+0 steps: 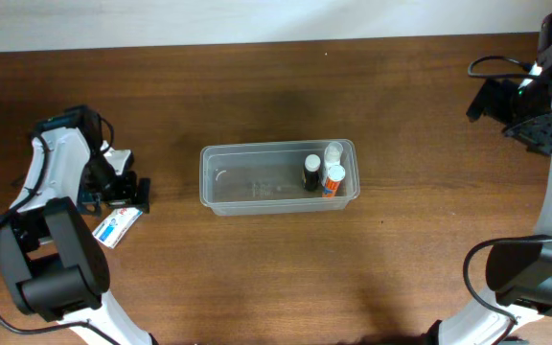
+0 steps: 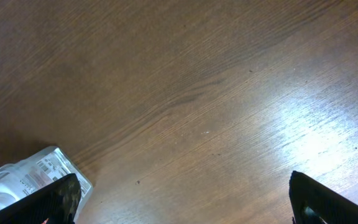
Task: Pack container
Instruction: 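Lower left gripper onto the Panadol box and close on it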
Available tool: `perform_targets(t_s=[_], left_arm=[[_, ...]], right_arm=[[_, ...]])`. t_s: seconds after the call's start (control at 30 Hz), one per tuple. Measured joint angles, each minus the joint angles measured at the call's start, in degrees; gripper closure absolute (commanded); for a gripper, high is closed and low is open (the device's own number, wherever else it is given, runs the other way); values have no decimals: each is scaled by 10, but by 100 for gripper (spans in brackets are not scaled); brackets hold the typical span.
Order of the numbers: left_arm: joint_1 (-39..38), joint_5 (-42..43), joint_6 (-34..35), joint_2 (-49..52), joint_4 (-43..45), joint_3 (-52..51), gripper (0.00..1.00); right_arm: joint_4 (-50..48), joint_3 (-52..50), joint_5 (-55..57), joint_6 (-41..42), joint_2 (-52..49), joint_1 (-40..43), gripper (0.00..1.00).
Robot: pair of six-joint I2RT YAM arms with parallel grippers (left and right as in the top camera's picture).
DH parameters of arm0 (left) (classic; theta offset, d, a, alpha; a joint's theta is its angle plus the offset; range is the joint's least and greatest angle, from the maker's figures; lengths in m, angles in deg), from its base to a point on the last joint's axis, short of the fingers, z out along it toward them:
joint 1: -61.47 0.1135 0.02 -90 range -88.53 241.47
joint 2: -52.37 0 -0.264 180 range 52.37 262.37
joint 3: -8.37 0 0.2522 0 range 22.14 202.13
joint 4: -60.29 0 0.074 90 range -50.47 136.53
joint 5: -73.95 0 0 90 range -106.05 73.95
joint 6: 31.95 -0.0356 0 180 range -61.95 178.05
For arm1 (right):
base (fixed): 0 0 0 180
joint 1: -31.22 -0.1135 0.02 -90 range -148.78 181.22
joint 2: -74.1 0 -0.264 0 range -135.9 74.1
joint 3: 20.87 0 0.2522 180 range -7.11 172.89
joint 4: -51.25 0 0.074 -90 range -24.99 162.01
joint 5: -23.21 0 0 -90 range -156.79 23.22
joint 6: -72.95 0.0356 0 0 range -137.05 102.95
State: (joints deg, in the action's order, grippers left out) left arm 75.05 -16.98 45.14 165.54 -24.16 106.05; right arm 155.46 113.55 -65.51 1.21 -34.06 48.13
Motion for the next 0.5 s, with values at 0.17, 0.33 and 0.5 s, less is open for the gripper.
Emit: perform_targets(t_s=[0.17, 0.33, 0.5], left_arm=[[0, -1, -12, 0, 33, -2, 1], [0, -2, -32, 0, 48, -2, 1], [0, -2, -41, 0, 48, -2, 1]], right_arm=[[0, 0, 0, 0, 0, 0, 2], [0, 0, 0, 0, 0, 0, 2], [0, 0, 0, 0, 0, 0, 2]])
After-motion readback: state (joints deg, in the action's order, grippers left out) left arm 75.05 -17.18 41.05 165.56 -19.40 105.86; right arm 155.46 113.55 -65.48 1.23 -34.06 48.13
